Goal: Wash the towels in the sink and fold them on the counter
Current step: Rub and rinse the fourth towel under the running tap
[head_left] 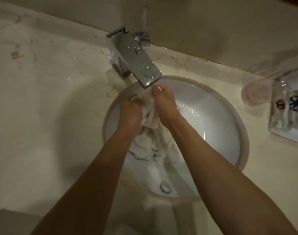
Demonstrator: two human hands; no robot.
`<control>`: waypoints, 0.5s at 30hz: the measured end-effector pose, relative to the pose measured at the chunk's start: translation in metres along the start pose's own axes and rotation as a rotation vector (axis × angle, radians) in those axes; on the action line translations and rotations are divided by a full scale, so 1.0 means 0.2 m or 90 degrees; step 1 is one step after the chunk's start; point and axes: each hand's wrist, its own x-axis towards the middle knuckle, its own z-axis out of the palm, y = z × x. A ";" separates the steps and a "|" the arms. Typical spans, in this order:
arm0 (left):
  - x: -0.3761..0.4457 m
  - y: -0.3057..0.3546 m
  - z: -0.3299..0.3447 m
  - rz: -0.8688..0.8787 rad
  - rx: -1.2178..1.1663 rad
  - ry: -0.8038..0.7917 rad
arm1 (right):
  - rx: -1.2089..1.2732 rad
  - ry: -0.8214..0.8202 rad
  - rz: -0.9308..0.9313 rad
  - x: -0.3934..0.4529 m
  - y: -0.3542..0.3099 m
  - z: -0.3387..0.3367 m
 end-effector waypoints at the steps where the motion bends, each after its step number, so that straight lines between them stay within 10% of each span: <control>1: -0.05 0.00 -0.02 0.033 0.023 0.028 | 0.002 -0.016 -0.036 -0.01 -0.01 0.00; 10: -0.12 -0.56 0.03 0.147 0.625 -0.055 | -0.459 0.009 -0.108 -0.41 0.79 -0.24; 15: 0.10 -0.56 0.09 0.273 0.636 0.076 | -0.499 0.181 -0.170 -0.13 0.81 -0.01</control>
